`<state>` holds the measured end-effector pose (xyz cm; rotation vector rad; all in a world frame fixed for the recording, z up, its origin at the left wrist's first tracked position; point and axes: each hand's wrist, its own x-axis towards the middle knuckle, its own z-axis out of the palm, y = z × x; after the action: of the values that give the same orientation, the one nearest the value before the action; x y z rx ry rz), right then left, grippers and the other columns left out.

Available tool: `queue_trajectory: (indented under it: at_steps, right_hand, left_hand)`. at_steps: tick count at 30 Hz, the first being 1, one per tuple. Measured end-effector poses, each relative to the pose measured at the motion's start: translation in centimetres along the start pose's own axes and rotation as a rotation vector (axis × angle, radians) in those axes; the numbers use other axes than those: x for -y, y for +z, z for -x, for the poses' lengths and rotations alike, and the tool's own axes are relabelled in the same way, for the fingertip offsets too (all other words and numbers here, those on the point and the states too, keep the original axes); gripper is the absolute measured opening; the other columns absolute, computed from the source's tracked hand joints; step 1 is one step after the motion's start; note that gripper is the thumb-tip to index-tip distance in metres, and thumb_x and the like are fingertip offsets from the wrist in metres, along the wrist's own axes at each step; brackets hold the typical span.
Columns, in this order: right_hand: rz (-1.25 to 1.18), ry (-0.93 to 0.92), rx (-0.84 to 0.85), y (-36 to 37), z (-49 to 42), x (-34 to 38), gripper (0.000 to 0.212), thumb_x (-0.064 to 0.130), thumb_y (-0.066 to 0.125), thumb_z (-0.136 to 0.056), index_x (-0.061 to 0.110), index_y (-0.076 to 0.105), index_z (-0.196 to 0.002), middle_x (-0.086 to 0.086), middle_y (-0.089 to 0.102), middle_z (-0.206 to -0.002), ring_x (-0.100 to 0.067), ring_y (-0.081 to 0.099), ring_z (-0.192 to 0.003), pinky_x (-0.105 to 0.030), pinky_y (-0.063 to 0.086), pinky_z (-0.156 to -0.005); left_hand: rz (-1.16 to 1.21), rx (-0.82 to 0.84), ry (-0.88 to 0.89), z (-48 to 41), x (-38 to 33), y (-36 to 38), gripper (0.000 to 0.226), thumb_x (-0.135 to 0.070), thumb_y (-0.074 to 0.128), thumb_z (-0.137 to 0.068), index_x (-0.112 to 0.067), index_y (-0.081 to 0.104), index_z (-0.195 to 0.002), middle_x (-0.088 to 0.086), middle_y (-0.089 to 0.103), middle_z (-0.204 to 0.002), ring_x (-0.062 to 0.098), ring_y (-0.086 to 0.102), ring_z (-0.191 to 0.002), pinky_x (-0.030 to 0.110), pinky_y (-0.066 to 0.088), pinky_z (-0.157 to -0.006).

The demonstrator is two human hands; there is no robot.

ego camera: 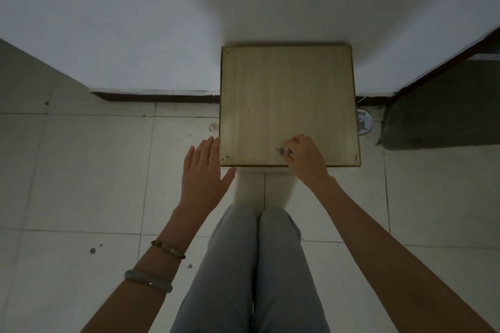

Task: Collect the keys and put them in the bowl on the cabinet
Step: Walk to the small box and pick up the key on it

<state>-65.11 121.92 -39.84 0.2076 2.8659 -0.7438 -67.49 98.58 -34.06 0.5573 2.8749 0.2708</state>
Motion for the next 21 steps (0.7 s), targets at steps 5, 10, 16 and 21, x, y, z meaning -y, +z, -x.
queue_trajectory:
  at_steps: [5,10,16,21]
  right_hand:
    - [0.025,0.017,0.068,2.1,-2.1,-1.1,0.02,0.014,0.056,-0.085,0.0,0.062,-0.098,-0.023,0.057,-0.103,-0.036,0.052,-0.092,-0.046,0.047,-0.079]
    - [-0.028,0.011,0.036,1.9,-2.1,-1.3,0.015,0.008,0.053,-0.086,-0.002,0.064,-0.09,-0.021,0.062,-0.092,-0.033,0.056,-0.083,-0.042,0.047,-0.072]
    - [-0.157,0.031,-0.063,-2.6,-0.2,0.7,0.013,0.009,0.053,-0.087,-0.001,0.062,-0.083,-0.018,0.066,-0.081,-0.03,0.058,-0.072,-0.04,0.048,-0.066]
    - [-0.321,0.043,-0.189,-8.8,1.7,5.3,0.007,0.012,0.058,-0.086,0.006,0.061,-0.085,-0.014,0.07,-0.082,-0.027,0.064,-0.07,-0.036,0.052,-0.064]
  left_hand:
    - [-0.009,-0.015,0.003,-1.0,0.5,1.7,0.066,-0.04,0.056,-0.086,0.0,0.034,-0.134,0.022,0.045,-0.137,0.034,0.04,-0.129,0.047,0.022,-0.111]
    - [-0.01,0.01,-0.008,-1.3,0.4,1.6,0.067,-0.041,0.054,-0.087,0.0,0.032,-0.136,0.022,0.044,-0.139,0.034,0.038,-0.13,0.047,0.02,-0.111]
    - [-0.001,0.011,-0.013,-0.5,-0.5,-2.5,0.065,-0.039,0.052,-0.089,0.001,0.031,-0.137,0.023,0.041,-0.14,0.035,0.036,-0.131,0.048,0.02,-0.112]
    - [0.006,-0.03,-0.056,1.0,-0.7,-8.2,0.065,-0.04,0.047,-0.091,0.0,0.028,-0.138,0.023,0.038,-0.143,0.035,0.031,-0.134,0.049,0.02,-0.113]
